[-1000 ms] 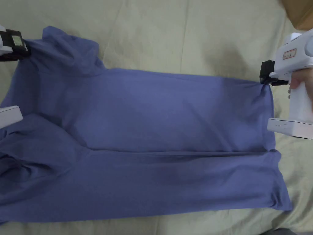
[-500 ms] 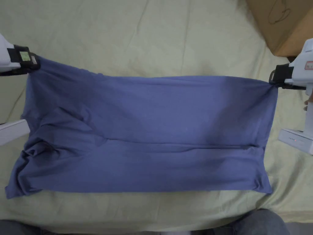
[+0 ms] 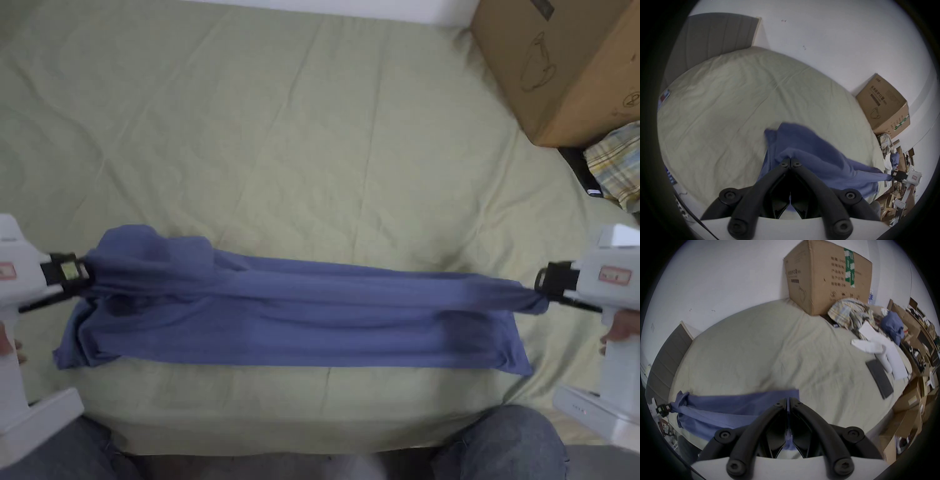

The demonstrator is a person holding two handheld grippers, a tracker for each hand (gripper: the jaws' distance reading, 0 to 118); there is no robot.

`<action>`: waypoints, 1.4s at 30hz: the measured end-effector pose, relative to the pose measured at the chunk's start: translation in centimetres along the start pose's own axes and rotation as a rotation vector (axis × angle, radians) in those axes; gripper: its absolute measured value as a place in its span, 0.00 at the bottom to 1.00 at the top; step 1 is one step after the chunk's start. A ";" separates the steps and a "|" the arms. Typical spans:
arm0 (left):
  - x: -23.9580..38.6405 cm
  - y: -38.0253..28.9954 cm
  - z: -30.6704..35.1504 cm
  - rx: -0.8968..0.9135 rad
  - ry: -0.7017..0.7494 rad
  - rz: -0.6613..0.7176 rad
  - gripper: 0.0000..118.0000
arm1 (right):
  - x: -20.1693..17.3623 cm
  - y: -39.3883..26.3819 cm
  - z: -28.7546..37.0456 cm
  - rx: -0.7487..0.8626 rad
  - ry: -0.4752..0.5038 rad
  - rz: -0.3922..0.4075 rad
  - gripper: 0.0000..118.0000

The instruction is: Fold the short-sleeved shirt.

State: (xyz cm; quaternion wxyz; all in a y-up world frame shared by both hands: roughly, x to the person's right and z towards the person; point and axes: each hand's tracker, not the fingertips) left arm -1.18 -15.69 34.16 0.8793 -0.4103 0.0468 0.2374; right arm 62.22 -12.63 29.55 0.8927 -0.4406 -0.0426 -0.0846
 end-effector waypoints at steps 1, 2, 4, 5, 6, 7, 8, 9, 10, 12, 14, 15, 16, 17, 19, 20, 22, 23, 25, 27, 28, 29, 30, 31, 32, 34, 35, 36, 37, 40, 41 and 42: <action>-0.4 -0.8 -0.1 -0.015 0.015 0.025 0.00 | 0.2 -0.7 -0.2 -0.012 -0.006 -0.004 0.02; -0.3 -1.6 -0.1 -0.048 0.035 0.024 0.00 | 0.3 -1.4 -0.3 -0.024 -0.014 -0.010 0.02; -0.1 -2.7 -0.2 -0.098 0.084 -0.046 0.00 | 0.6 -2.3 -0.6 -0.045 -0.020 -0.016 0.02; 0.0 -3.0 0.0 -0.097 0.108 -0.062 0.00 | 0.7 -2.6 -0.6 -0.047 -0.022 -0.019 0.03; 0.2 -3.1 0.1 -0.083 0.098 -0.041 0.06 | 0.8 -2.8 -0.4 -0.048 -0.022 -0.019 0.06; 0.3 -2.9 0.5 -0.084 0.112 -0.034 0.19 | 0.8 -2.7 -0.1 -0.045 -0.019 -0.024 0.17; 0.5 -2.4 1.0 -0.075 0.151 -0.031 0.36 | 0.8 -2.5 0.3 -0.036 -0.028 -0.024 0.38; 0.6 -1.8 1.6 -0.043 0.185 -0.044 0.57 | 0.8 -2.1 1.0 -0.009 -0.044 -0.014 0.70; 0.8 -1.2 2.4 -0.002 0.215 -0.069 0.81 | 0.8 -1.6 1.8 0.020 -0.064 0.004 0.85; 1.7 0.2 4.4 0.096 0.248 -0.112 0.99 | 0.3 -0.6 3.9 0.116 -0.080 0.044 0.90; 3.1 1.4 6.9 0.227 0.216 -0.178 1.00 | -0.7 0.4 6.7 0.247 -0.058 0.074 0.90; 4.1 1.9 8.1 0.293 0.199 -0.205 1.00 | -1.3 0.8 8.1 0.309 -0.049 0.081 0.90; 5.2 2.3 9.3 0.346 0.197 -0.236 1.00 | -2.1 1.0 9.5 0.379 -0.032 0.094 0.90; 6.2 2.4 10.2 0.398 0.185 -0.268 1.00 | -3.0 1.1 10.8 0.439 -0.001 0.122 0.90; 8.2 1.9 12.0 0.528 0.142 -0.307 1.00 | -5.1 0.8 13.3 0.572 0.019 0.179 0.90; 9.1 1.5 12.6 0.579 0.117 -0.329 1.00 | -6.1 0.4 14.2 0.628 0.033 0.206 0.90; 10.7 0.2 13.4 0.686 0.102 -0.373 1.00 | -8.0 -0.4 15.8 0.695 0.070 0.259 0.94; 11.2 -0.5 13.7 0.727 0.088 -0.395 1.00 | -8.7 -0.9 16.2 0.717 0.089 0.267 0.96; 12.2 -1.9 13.7 0.779 0.103 -0.427 0.99 | -10.0 -2.0 16.8 0.752 0.101 0.261 0.96; 12.8 -3.0 13.3 0.788 0.122 -0.454 0.89 | -10.9 -2.9 16.8 0.762 0.113 0.240 0.95; 13.0 -3.7 13.2 0.790 0.127 -0.470 0.78 | -11.1 -3.3 16.7 0.764 0.128 0.223 0.95; 13.0 -4.1 13.2 0.790 0.117 -0.485 0.66 | -11.3 -3.5 16.5 0.763 0.138 0.211 0.92; 12.8 -4.1 12.7 0.786 0.106 -0.487 0.47 | -11.5 -3.8 16.4 0.764 0.144 0.199 0.82; 12.8 -4.3 12.6 0.775 0.096 -0.487 0.33 | -11.7 -4.1 16.4 0.762 0.154 0.193 0.67; 12.8 -4.4 12.5 0.763 0.088 -0.492 0.17 | -11.8 -4.2 16.3 0.762 0.161 0.195 0.48; 12.9 -4.6 12.3 0.759 0.087 -0.499 0.00 | -12.3 -4.4 16.1 0.759 0.155 0.203 0.02; 12.9 -4.7 12.2 0.766 0.082 -0.500 0.00 | -12.4 -4.5 16.0 0.756 0.146 0.205 0.00; 12.6 -4.6 12.2 0.759 0.063 -0.499 0.00 | -12.1 -4.4 15.6 0.762 0.127 0.204 0.00; 12.6 -4.5 12.2 0.749 0.044 -0.489 0.00 | -12.0 -4.3 15.6 0.751 0.144 0.200 0.00; 12.5 -4.5 11.8 0.743 0.064 -0.492 0.00 | -11.9 -4.3 15.1 0.742 0.127 0.191 0.00; 12.2 -4.5 11.8 0.743 0.065 -0.489 0.00 | -11.9 -4.3 15.1 0.748 0.114 0.196 0.00; 12.4 -4.5 12.0 0.739 0.059 -0.475 0.00 | -11.8 -4.3 15.1 0.749 0.120 0.193 0.00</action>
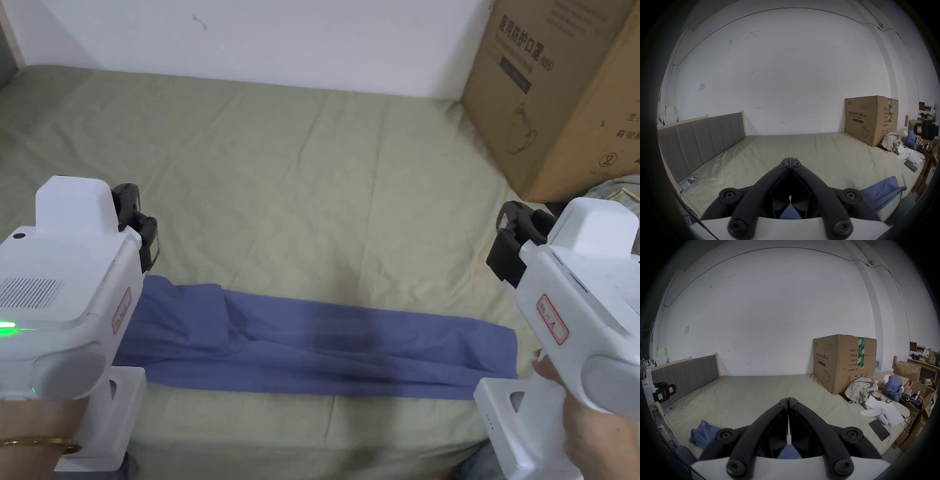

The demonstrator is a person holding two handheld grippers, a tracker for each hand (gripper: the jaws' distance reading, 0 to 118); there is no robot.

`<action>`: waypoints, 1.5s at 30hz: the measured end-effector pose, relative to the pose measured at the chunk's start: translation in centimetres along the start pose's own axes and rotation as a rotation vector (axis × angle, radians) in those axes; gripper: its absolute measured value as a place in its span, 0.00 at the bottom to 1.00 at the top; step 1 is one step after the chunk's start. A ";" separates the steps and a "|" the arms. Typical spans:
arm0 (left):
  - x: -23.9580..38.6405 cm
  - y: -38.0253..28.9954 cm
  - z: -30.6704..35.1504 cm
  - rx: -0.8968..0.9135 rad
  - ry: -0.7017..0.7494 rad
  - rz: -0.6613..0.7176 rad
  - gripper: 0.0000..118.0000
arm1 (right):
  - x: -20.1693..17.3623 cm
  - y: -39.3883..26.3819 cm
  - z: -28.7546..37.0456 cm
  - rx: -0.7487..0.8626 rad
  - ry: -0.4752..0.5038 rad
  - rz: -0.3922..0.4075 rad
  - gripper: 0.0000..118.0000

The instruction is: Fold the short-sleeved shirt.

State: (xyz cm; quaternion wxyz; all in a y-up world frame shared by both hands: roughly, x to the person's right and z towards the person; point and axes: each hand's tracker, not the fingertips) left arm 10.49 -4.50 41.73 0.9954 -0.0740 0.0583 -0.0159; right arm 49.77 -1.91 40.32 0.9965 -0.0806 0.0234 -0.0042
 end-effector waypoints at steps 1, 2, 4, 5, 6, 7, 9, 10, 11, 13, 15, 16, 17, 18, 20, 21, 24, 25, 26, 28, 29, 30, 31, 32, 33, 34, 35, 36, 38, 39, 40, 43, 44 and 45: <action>-0.3 0.0 -0.1 -0.005 -0.003 0.022 0.00 | 0.2 0.0 -0.1 -0.004 0.005 -0.007 0.00; -0.6 0.0 -0.2 -0.007 -0.005 0.034 0.00 | 0.0 -0.1 -0.2 -0.010 0.010 -0.008 0.00; -1.1 0.4 -0.5 -0.021 -0.010 0.043 0.00 | 0.1 -0.2 -0.3 -0.015 0.010 -0.002 0.00; -1.7 0.5 -0.9 -0.042 -0.017 0.062 0.00 | 0.1 -0.3 -0.4 -0.019 0.011 -0.001 0.00; -2.6 0.5 -1.5 -0.085 -0.028 0.114 0.00 | 0.2 -0.4 -0.7 -0.025 0.015 -0.007 0.00; -3.9 0.5 -2.2 -0.113 -0.055 0.195 0.02 | 0.3 -0.5 -0.8 -0.029 0.019 -0.014 0.00; -6.3 0.7 -3.3 -0.199 -0.091 0.367 0.20 | 0.3 -0.7 -1.1 -0.031 0.013 -0.009 0.00; -7.8 0.4 -4.1 -0.247 -0.105 0.435 0.33 | -0.4 -0.7 -0.9 -0.037 0.010 -0.004 0.00; -9.1 0.0 -4.8 -0.290 -0.123 0.474 0.49 | -0.5 -0.7 -1.0 -0.042 0.009 -0.002 0.00; -11.5 -0.8 -6.2 -0.385 -0.175 0.521 0.80 | -0.5 -0.9 -1.4 -0.051 0.011 -0.008 0.00; -13.5 -2.7 -7.2 -0.426 -0.193 0.584 0.99 | -1.3 -0.8 -1.4 -0.058 0.009 -0.008 0.00; -14.6 -3.6 -7.7 -0.459 -0.197 0.631 1.00 | -1.3 -0.9 -1.6 -0.064 0.009 -0.008 0.00; -15.4 -4.7 -8.0 -0.484 -0.200 0.685 1.00 | -1.4 -1.0 -1.7 -0.070 0.007 -0.007 0.00; -16.3 -6.0 -8.3 -0.508 -0.210 0.732 1.00 | -1.7 -0.9 -1.8 -0.078 0.002 -0.004 0.00; -17.4 -8.4 -8.9 -0.555 -0.246 0.805 1.00 | -1.9 -1.1 -2.2 -0.092 0.003 -0.008 0.00; -17.8 -9.7 -9.2 -0.583 -0.255 0.822 1.00 | -2.0 -1.1 -2.4 -0.100 0.002 -0.007 0.00; -18.1 -13.0 -10.0 -0.679 -0.312 0.856 1.00 | -2.4 -1.1 -2.8 -0.119 -0.003 0.005 0.00; -18.0 -13.9 -10.2 -0.702 -0.334 0.877 1.00 | -2.5 -1.2 -2.9 -0.127 -0.008 0.013 0.00; -18.0 -14.7 -10.4 -0.729 -0.350 0.893 1.00 | -2.6 -1.2 -3.0 -0.130 -0.013 0.017 0.00; -17.7 -15.9 -11.1 -0.773 -0.348 0.915 1.00 | -2.7 -1.3 -3.2 -0.141 -0.013 0.015 0.00; -17.4 -16.4 -11.3 -0.790 -0.343 0.913 1.00 | -2.8 -1.3 -3.3 -0.145 -0.015 0.014 0.00; -17.0 -16.8 -11.5 -0.808 -0.337 0.909 1.00 | -4.1 -0.9 -2.8 -0.150 -0.017 0.013 0.00; -16.6 -17.1 -11.8 -0.818 -0.351 0.910 1.00 | -4.5 -0.9 -2.8 -0.155 -0.018 0.015 0.00; -16.2 -17.3 -12.0 -0.837 -0.370 0.911 1.00 | -4.7 -0.9 -2.8 -0.160 -0.020 0.021 0.00; -15.6 -17.5 -12.2 -0.846 -0.398 0.920 1.00 | -4.9 -0.9 -2.8 -0.165 -0.022 0.024 0.00; -15.1 -17.7 -12.4 -0.848 -0.422 0.926 1.00 | -4.2 -1.1 -3.0 -0.170 -0.023 0.027 0.00; -14.6 -17.8 -12.6 -0.854 -0.429 0.927 1.00 | -4.0 -1.2 -3.1 -0.173 -0.024 0.030 0.00; -14.3 -17.7 -12.9 -0.855 -0.420 0.928 1.00 | -4.1 -1.2 -3.1 -0.177 -0.026 0.035 0.00; -13.6 -17.7 -13.4 -0.857 -0.418 0.938 1.00 | -3.5 -1.4 -3.3 -0.183 -0.027 0.042 0.00; -13.2 -17.6 -13.5 -0.853 -0.408 0.937 1.00 | -3.4 -1.5 -3.3 -0.186 -0.028 0.044 0.00; -13.0 -17.4 -13.8 -0.855 -0.385 0.927 0.96 | -3.4 -1.5 -3.3 -0.188 -0.028 0.044 0.00; -12.5 -16.8 -13.9 -0.873 -0.241 0.835 0.13 | -2.8 -1.7 -3.4 -0.191 -0.026 0.041 0.00; -12.1 -16.8 -14.0 -0.883 -0.224 0.827 0.10 | -2.8 -1.7 -3.4 -0.192 -0.025 0.041 0.00; -11.7 -16.7 -13.8 -0.881 -0.234 0.828 0.09 | -2.7 -1.7 -3.5 -0.192 -0.024 0.042 0.00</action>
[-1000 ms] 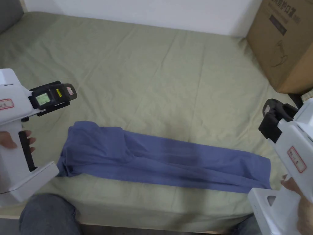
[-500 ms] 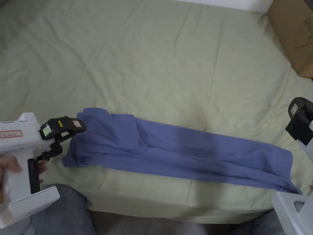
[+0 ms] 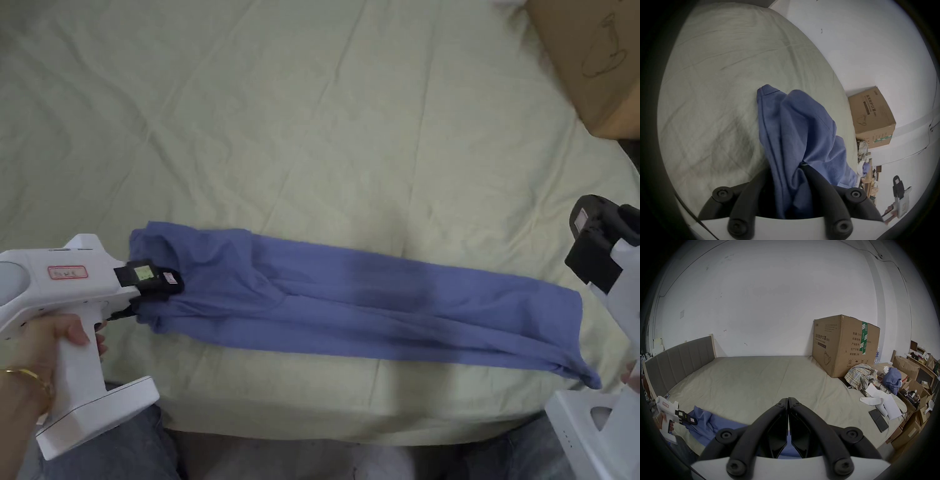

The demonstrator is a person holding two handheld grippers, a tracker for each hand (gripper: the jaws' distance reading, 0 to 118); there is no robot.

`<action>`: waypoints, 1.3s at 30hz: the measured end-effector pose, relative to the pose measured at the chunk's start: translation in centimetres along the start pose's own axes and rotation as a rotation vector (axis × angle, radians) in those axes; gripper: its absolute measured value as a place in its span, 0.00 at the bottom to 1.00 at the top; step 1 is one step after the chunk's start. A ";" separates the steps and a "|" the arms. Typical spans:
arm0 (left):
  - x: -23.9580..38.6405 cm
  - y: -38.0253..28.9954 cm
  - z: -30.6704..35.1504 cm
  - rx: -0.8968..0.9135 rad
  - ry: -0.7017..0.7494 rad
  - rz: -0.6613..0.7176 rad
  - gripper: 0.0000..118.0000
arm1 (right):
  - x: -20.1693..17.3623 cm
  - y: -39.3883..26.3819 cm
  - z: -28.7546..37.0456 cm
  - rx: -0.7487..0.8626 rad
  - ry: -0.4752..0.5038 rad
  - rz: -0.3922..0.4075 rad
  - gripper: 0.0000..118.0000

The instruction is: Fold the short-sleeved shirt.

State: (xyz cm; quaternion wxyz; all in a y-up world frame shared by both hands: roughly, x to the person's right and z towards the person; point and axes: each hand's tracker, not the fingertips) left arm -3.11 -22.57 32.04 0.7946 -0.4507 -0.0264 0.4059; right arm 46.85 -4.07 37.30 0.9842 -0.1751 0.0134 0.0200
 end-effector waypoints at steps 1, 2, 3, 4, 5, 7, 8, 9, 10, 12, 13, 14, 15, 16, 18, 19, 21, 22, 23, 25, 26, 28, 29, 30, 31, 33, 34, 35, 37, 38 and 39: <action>0.6 -0.3 0.1 0.020 0.027 -0.026 0.08 | 0.3 0.0 0.0 0.001 0.001 0.000 0.00; 1.3 -0.5 0.4 0.033 0.060 -0.051 0.08 | 0.4 0.0 0.0 0.003 0.004 -0.002 0.00; 2.0 -0.5 0.5 0.046 0.082 -0.088 0.07 | 0.5 0.0 0.0 0.005 0.007 -0.003 0.00; 3.2 -0.8 1.0 0.061 0.114 -0.147 0.07 | 0.5 0.0 -0.1 0.008 0.011 -0.003 0.00; 4.4 -1.1 1.6 0.082 0.132 -0.201 0.07 | 0.7 0.0 -0.1 0.008 0.015 -0.002 0.00; 6.9 -1.8 2.8 0.123 0.174 -0.313 0.07 | 0.9 -0.1 -0.1 0.012 0.023 -0.004 0.00; 8.1 -2.1 3.4 0.141 0.192 -0.361 0.07 | 0.9 -0.1 0.0 0.014 0.026 -0.006 0.00; 9.7 -2.7 4.1 0.156 0.216 -0.414 0.07 | 1.1 -0.2 0.1 0.017 0.029 -0.008 0.00; 11.2 -3.3 4.6 0.166 0.237 -0.473 0.07 | 1.3 -0.2 0.2 0.021 0.032 -0.010 0.00; 14.0 -4.6 5.3 0.191 0.280 -0.596 0.07 | 1.6 -0.3 0.5 0.028 0.035 -0.017 0.00; 15.6 -5.4 5.6 0.200 0.300 -0.666 0.07 | 1.8 -0.4 0.7 0.031 0.037 -0.022 0.00; 17.0 -6.1 5.7 0.195 0.309 -0.712 0.07 | 2.0 -0.5 0.8 0.034 0.038 -0.025 0.00; 18.1 -6.7 5.5 0.189 0.312 -0.752 0.07 | 2.3 -0.6 0.8 0.035 0.041 -0.027 0.00; 19.5 -7.4 5.4 0.184 0.302 -0.776 0.07 | 2.5 -0.7 0.9 0.036 0.041 -0.030 0.00; 21.8 -8.7 4.9 0.163 0.269 -0.807 0.07 | 3.2 -0.9 1.1 0.041 0.042 -0.041 0.00; 22.8 -9.3 4.2 0.155 0.254 -0.820 0.07 | 3.5 -1.0 1.3 0.045 0.042 -0.054 0.00; 24.7 -10.6 2.4 0.116 0.239 -0.860 0.07 | 4.2 -1.3 1.7 0.048 0.037 -0.068 0.00; 25.6 -11.3 1.3 0.094 0.231 -0.873 0.07 | 4.6 -1.4 1.9 0.051 0.032 -0.074 0.00; 26.0 -11.7 -0.2 0.068 0.220 -0.889 0.07 | 5.0 -1.6 2.2 0.054 0.027 -0.080 0.00; 27.1 -13.1 -3.0 -0.001 0.213 -0.900 0.07 | 5.7 -1.8 2.8 0.059 0.013 -0.098 0.00; 27.4 -13.7 -4.3 -0.024 0.211 -0.905 0.07 | 6.0 -1.9 3.1 0.061 0.006 -0.104 0.00; 27.9 -15.3 -7.5 -0.074 0.227 -0.905 0.07 | 6.9 -2.1 3.6 0.064 -0.016 -0.113 0.00; 28.0 -15.8 -8.8 -0.085 0.233 -0.901 0.07 | 7.2 -2.2 3.8 0.062 -0.023 -0.115 0.00; 28.2 -16.6 -10.3 -0.100 0.256 -0.901 0.08 | 7.6 -2.3 4.0 0.058 -0.035 -0.113 0.00; 28.3 -17.6 -11.6 -0.123 0.283 -0.916 0.09 | 7.9 -2.4 4.2 0.057 -0.049 -0.107 0.00; 28.4 -18.8 -13.6 -0.145 0.298 -0.918 0.25 | 8.9 -2.8 4.2 0.052 -0.063 -0.105 0.00; 28.5 -19.5 -14.3 -0.158 0.290 -0.911 0.38 | 9.4 -3.0 4.3 0.049 -0.071 -0.109 0.00; 28.6 -20.1 -14.8 -0.181 0.265 -0.896 0.52 | 9.7 -3.1 4.4 0.047 -0.080 -0.113 0.00; 28.8 -20.8 -15.8 -0.261 0.158 -0.837 0.80 | 10.3 -3.3 4.6 0.045 -0.095 -0.126 0.00; 28.9 -21.0 -16.1 -0.293 0.126 -0.810 0.85 | 10.5 -3.4 4.6 0.045 -0.100 -0.134 0.00; 29.2 -21.2 -15.7 -0.303 0.102 -0.783 0.85 | 10.7 -3.4 4.6 0.044 -0.101 -0.138 0.00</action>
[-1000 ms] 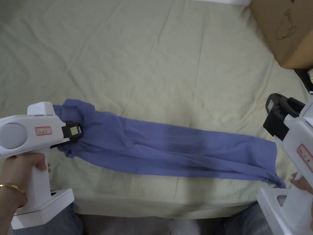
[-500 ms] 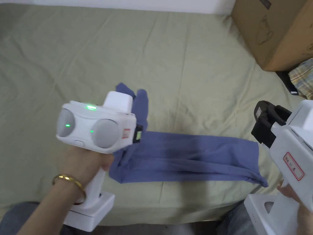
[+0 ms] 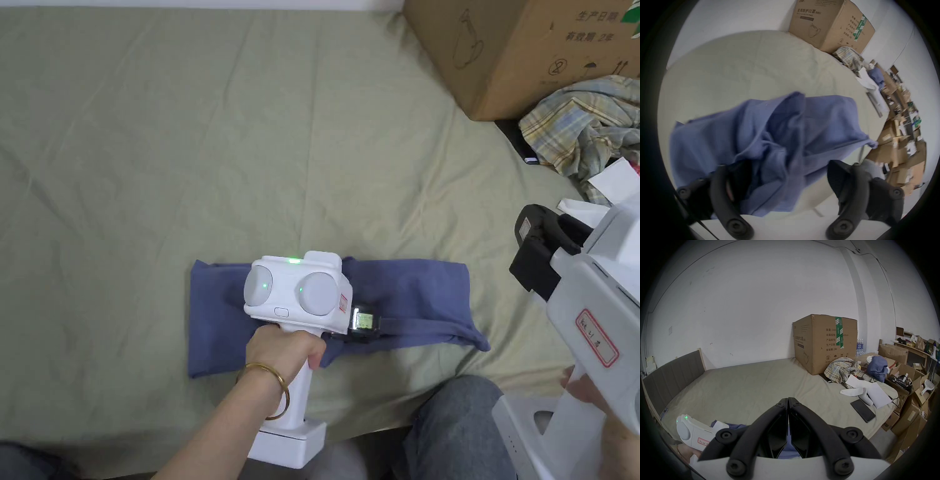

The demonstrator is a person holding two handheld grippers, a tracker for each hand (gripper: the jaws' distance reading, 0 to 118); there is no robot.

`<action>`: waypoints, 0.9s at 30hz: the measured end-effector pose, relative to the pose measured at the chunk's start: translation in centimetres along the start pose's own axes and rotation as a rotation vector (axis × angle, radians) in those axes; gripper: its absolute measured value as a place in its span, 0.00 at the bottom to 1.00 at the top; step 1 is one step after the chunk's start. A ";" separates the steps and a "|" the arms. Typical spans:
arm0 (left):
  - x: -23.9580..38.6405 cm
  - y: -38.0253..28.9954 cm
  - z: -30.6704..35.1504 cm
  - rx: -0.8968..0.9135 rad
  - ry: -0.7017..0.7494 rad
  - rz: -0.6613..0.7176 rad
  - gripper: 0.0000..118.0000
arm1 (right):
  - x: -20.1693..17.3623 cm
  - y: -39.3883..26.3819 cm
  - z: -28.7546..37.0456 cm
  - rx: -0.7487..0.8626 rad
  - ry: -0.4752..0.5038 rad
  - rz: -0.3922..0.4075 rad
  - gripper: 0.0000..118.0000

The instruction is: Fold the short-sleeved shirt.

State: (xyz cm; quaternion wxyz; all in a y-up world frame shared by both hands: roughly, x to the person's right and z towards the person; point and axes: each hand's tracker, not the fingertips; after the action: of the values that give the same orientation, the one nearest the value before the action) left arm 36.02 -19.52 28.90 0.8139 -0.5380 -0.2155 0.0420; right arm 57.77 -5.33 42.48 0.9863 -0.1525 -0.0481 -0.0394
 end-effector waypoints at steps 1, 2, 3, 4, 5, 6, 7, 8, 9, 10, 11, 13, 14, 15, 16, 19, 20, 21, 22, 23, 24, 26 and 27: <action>0.1 0.2 0.6 0.018 -0.028 0.016 0.85 | 0.1 0.0 0.0 0.000 -0.002 -0.002 0.00; -0.2 0.5 1.5 0.054 -0.076 0.036 0.85 | -0.1 0.0 0.1 0.000 -0.005 0.000 0.00; -0.3 0.7 2.8 0.090 -0.111 0.060 0.83 | -0.1 0.0 0.2 0.001 -0.005 0.003 0.00; -0.4 0.9 4.1 0.139 -0.128 0.078 0.80 | -0.1 0.0 0.1 0.002 -0.004 0.004 0.00; -0.7 1.1 5.6 0.204 -0.143 0.077 0.74 | 0.0 0.0 0.1 0.001 0.001 0.004 0.00; -0.9 1.3 7.1 0.267 -0.144 0.067 0.74 | -0.4 0.0 0.2 -0.001 0.004 0.004 0.00; -1.1 1.4 8.4 0.319 -0.123 0.046 0.71 | -0.5 0.0 0.1 -0.002 0.006 0.003 0.00; -1.2 1.4 9.7 0.365 -0.088 0.015 0.64 | -0.5 0.0 0.1 -0.002 0.010 0.001 0.00; -1.3 1.3 10.6 0.407 -0.036 -0.015 0.48 | -0.7 0.0 0.1 -0.002 0.014 -0.002 0.00; -1.4 1.1 11.1 0.435 0.023 -0.039 0.22 | -1.0 0.0 0.2 0.000 0.018 -0.004 0.00; -1.5 0.8 11.2 0.454 0.079 -0.053 0.07 | -1.1 0.0 0.2 0.001 0.021 -0.005 0.00; -2.0 0.1 10.8 0.466 0.106 -0.045 0.00 | -1.2 0.0 0.3 0.003 0.028 -0.005 0.00; -2.4 -0.2 10.3 0.434 0.088 -0.029 0.00 | -1.2 0.0 0.3 0.003 0.030 -0.005 0.00; -2.6 -0.7 9.5 0.387 0.100 -0.006 0.00 | -1.2 0.0 0.3 0.002 0.032 -0.004 0.00; -2.7 -1.2 8.4 0.354 0.100 -0.006 0.00 | -1.2 0.0 0.3 0.002 0.033 -0.004 0.00; -2.5 -3.2 5.3 0.256 0.159 -0.005 0.00 | -1.1 0.0 0.4 0.002 0.033 -0.003 0.00; -2.6 -3.7 4.0 0.218 0.139 0.017 0.00 | -1.0 0.0 0.5 0.001 0.029 -0.002 0.00; -2.6 -4.2 3.2 0.193 0.103 0.055 0.00 | -0.8 -0.1 0.5 0.001 0.026 -0.001 0.00; -2.5 -4.6 2.6 0.173 0.069 0.085 0.00 | -0.9 -0.1 0.7 0.000 0.022 -0.002 0.00; -2.1 -4.9 2.1 0.166 0.016 0.102 0.00 | -0.9 -0.1 0.7 -0.003 0.018 -0.003 0.00; -1.6 -5.2 1.5 0.157 -0.007 0.094 0.00 | -0.8 -0.2 0.7 -0.008 0.013 -0.004 0.00; 0.1 -5.6 0.1 0.145 0.001 0.026 0.00 | -0.8 -0.3 0.8 -0.017 0.006 -0.003 0.00; 0.8 -5.6 -0.8 0.119 0.025 -0.007 0.00 | -0.8 -0.3 0.8 -0.024 0.004 -0.001 0.00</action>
State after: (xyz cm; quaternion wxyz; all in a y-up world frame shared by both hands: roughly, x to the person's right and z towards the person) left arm 36.11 -22.28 33.88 0.8472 -0.4883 -0.2044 0.0452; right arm 56.84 -5.32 43.25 0.9846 -0.1640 -0.0455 -0.0406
